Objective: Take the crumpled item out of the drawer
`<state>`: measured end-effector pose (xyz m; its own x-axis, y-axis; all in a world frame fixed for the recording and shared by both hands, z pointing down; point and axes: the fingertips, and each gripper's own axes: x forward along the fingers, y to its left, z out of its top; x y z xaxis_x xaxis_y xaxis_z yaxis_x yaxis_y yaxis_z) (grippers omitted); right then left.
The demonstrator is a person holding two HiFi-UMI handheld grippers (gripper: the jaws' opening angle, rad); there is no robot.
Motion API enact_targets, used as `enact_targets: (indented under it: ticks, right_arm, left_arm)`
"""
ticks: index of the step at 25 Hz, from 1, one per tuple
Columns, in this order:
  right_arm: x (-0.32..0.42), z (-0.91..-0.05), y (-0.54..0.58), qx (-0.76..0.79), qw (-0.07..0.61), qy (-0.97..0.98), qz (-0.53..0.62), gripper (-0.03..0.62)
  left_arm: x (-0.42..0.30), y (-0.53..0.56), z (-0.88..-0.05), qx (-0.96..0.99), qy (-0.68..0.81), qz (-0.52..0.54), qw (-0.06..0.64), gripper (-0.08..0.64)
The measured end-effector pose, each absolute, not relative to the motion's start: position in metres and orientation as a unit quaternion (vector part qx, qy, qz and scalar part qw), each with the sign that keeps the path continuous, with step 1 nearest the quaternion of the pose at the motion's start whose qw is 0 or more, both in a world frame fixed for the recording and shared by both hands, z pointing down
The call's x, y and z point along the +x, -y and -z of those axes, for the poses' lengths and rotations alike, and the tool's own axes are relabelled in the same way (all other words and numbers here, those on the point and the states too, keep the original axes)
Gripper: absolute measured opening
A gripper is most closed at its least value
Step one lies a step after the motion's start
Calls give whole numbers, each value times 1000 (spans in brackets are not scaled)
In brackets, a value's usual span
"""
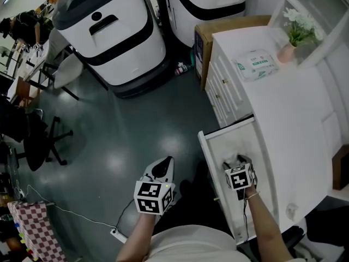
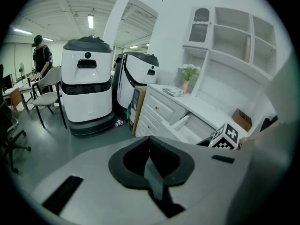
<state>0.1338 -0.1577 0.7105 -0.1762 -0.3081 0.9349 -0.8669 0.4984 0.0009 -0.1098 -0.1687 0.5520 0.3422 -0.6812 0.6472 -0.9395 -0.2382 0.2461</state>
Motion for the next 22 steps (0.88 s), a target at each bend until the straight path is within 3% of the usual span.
enact_targets:
  ticks: [15, 22]
  right_arm:
    - [132, -710, 153, 438, 475, 703, -298, 259]
    - [134, -703, 147, 458, 459, 701, -297, 208]
  left_arm:
    - [-112, 161, -544, 764, 529, -204, 307, -6]
    - [-110, 154, -538, 771, 525, -199, 301, -6]
